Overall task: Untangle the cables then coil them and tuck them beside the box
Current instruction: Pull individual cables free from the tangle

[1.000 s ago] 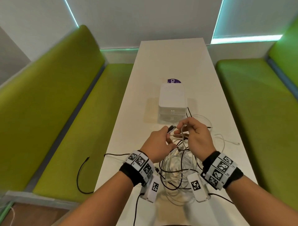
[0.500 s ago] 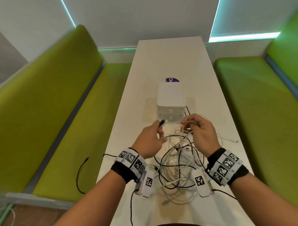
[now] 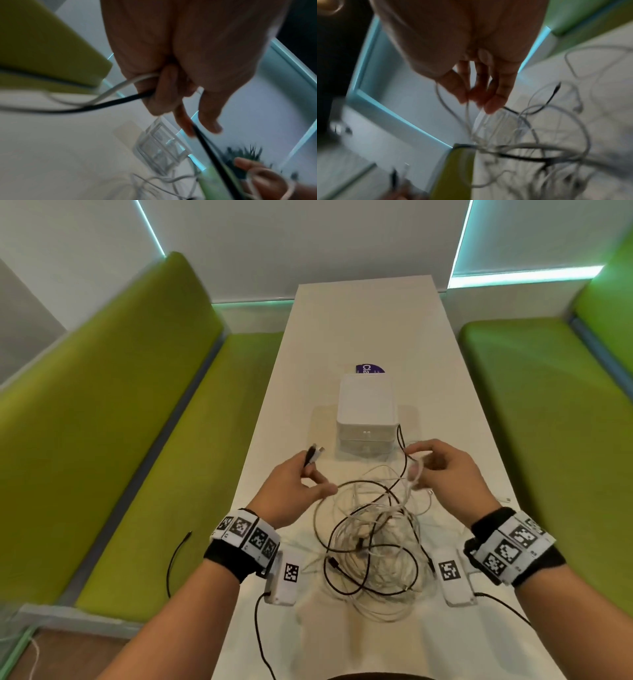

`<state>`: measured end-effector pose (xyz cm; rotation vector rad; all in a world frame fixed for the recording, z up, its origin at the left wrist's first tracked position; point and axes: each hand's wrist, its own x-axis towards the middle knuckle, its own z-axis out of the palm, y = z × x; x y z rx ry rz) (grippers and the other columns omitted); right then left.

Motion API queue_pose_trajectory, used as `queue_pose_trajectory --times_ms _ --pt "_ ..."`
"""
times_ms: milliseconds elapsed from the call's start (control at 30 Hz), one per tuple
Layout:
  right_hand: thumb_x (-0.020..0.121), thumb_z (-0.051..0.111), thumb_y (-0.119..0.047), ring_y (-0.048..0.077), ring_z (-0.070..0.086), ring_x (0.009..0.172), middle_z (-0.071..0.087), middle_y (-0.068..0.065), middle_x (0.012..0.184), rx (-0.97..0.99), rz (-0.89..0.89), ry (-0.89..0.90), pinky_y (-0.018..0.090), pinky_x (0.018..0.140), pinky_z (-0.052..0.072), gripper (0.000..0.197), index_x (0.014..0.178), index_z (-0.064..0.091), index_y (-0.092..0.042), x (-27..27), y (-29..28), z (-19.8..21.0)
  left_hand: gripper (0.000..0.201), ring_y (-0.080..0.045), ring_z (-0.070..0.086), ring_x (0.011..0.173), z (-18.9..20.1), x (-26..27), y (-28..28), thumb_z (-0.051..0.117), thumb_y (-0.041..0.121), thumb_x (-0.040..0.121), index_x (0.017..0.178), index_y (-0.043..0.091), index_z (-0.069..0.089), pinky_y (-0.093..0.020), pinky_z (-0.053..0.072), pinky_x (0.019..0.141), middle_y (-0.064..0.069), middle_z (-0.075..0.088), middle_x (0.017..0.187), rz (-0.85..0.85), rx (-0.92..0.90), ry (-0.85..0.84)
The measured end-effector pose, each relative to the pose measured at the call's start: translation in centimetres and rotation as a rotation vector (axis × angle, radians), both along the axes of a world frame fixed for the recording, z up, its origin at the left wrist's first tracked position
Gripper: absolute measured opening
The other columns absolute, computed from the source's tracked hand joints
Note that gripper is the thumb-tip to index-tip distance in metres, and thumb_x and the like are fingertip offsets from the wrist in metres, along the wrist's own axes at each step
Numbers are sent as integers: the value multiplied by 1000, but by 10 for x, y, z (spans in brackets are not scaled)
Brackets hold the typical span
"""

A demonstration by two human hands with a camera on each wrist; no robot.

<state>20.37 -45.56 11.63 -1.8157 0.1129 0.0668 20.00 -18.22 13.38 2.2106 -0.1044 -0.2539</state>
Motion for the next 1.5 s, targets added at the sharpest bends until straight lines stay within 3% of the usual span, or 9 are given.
queue_pose_trajectory --times_ms 100,200,300,467,633,800,1033,1300,1500 --pt "65 53 -3 13 62 120 74 -3 118 168 137 -17 36 103 46 42 97 79 -13 -2 10 17 45 -18 68 72 3 -5 -6 76 12 87 82 17 31 -47 50 83 2 78 93 -127 -162 65" --pt "77 61 -16 0 58 121 69 -15 126 -57 290 -162 29 101 44 48 122 70 -29 -8 22 28 46 -47 61 74 6 -7 -13 77 16 85 83 18 31 -61 48 86 1 78 93 -141 -207 55" --pt "84 77 -47 -6 62 103 69 -22 114 -314 561 -70 21 88 47 50 130 56 -52 -17 40 22 37 -23 71 86 9 -3 -12 73 21 89 87 10 37 -50 54 84 2 75 84 -73 -195 -56" --pt "70 72 -75 4 59 76 62 -14 71 -566 492 -56 28 71 44 47 65 72 -28 -14 39 -2 25 -9 59 58 4 13 21 63 22 92 88 24 38 -41 53 65 11 71 85 35 114 -141" --pt "80 77 -47 10 48 96 48 -15 88 -1006 411 -129 38 93 35 15 86 72 -35 6 20 2 33 -7 45 48 -6 15 48 62 20 92 83 30 32 -38 50 58 7 70 97 120 277 -105" --pt "79 76 -9 16 52 105 63 -14 106 -1086 587 -418 36 91 45 36 102 73 -36 -1 36 -11 34 -7 44 42 -9 15 40 61 21 93 85 33 30 -44 51 57 11 69 98 100 206 -116" --pt "92 60 -33 26 57 111 62 3 117 -1371 832 -129 41 95 43 29 115 69 -19 -18 72 -49 27 -1 50 47 -10 8 14 60 21 95 96 26 33 -30 41 55 10 68 98 -49 279 -138" --pt "98 55 -41 24 54 99 58 0 89 -1008 664 -145 34 81 40 25 107 76 -32 -11 74 -32 29 -3 54 68 -21 -9 -10 65 34 93 102 29 37 -26 41 67 14 70 109 -275 354 -54" --pt "95 53 -59 14 47 69 56 -9 64 -827 376 -436 29 67 28 39 77 72 -30 -12 61 -9 19 -14 63 64 -11 -8 -14 61 25 96 85 31 47 -35 51 64 6 62 68 -296 230 -41"
